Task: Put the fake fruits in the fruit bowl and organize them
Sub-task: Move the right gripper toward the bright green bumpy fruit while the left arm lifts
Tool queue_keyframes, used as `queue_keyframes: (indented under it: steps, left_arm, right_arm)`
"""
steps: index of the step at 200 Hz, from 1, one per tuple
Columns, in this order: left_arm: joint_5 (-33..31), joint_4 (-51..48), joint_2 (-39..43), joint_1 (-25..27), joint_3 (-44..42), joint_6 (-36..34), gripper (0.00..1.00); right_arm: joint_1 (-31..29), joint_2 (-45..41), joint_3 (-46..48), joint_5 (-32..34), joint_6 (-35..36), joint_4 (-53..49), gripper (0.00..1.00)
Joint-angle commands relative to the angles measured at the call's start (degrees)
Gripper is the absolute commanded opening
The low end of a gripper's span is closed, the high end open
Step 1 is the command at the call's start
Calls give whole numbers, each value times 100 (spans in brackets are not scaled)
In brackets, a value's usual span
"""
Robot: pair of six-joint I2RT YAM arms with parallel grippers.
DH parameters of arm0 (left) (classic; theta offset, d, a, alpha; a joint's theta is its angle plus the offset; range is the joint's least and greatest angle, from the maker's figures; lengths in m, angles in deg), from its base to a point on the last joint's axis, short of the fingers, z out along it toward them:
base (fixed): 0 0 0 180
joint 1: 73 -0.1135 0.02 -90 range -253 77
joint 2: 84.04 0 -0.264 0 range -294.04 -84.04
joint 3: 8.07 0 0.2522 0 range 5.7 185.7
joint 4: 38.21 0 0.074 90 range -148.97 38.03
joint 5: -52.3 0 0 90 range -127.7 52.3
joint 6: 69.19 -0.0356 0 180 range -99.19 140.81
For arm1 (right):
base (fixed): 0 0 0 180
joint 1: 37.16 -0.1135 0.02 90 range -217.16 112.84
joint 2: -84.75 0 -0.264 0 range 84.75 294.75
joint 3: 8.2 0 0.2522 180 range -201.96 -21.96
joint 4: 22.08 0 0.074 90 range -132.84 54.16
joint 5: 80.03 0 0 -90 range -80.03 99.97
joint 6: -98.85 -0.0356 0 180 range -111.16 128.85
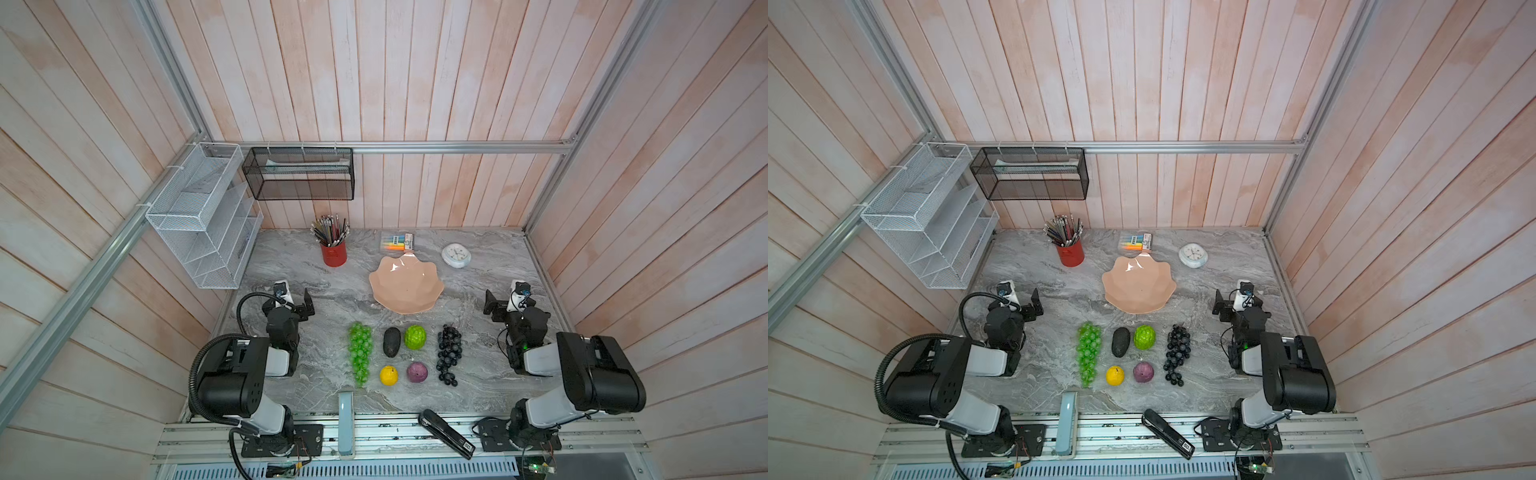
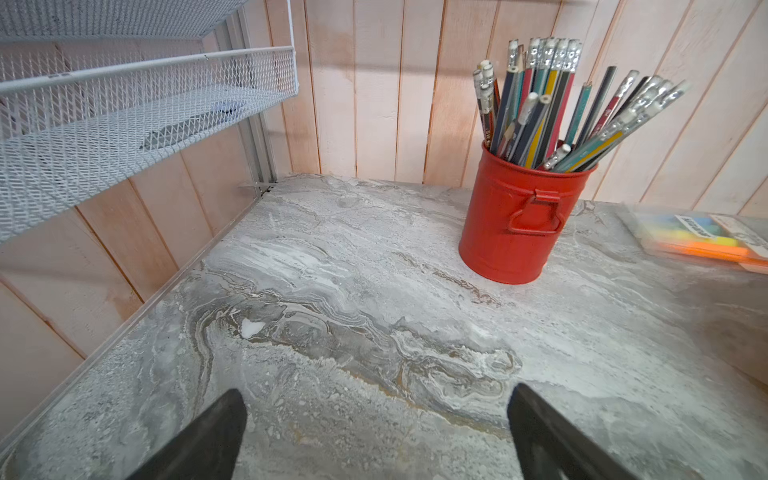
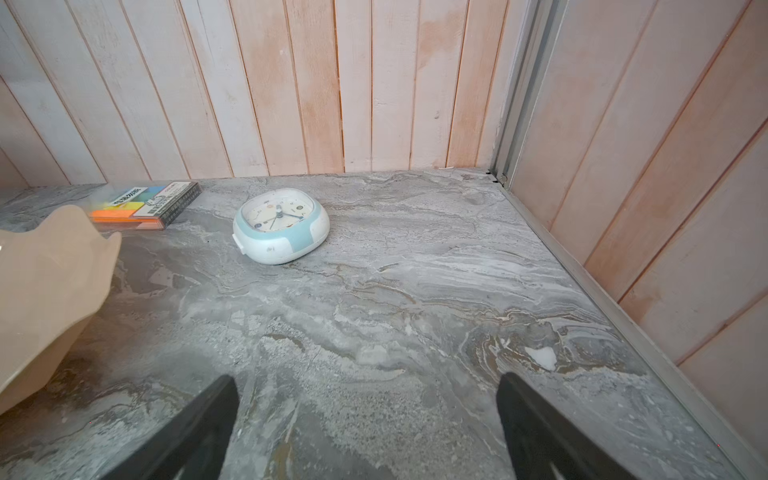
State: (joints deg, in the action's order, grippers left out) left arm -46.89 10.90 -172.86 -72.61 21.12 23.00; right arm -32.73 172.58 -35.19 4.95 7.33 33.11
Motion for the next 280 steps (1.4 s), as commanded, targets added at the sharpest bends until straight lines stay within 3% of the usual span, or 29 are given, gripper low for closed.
queue_keyframes:
  steps: [1,163,186,194,206,238,256,280]
  left_arm:
    - [58,200,48,-11,49,36,100]
    - [120,164,46,-36,56,62,100]
    - [-27,2,154,-21,129,83,100]
    - [-51,-320,241,17,319,3,100]
    - [-86,-1778,468,62,1007,-10,100]
    - [-331,-3542,530,104,2134,191,100]
    - [-809,-4869,651,266,2818,861,100]
    - [-1642,-5918,917,831,3282,1377,100]
  right_arm:
    - [-13,-82,-109,58,-33,-45,98]
    - [-26,-86,-109,62,-27,-46,98]
    - [-30,-241,-154,339,-155,-23,98]
    - [-34,-468,-312,341,-135,-528,98]
    - [-67,-801,-570,469,-126,-1362,98]
    - [-82,-1476,-825,758,-768,-1895,98]
    - [-232,-1903,-1229,505,-873,-2706,95]
    - [-664,-2107,-2361,240,-828,-4743,93]
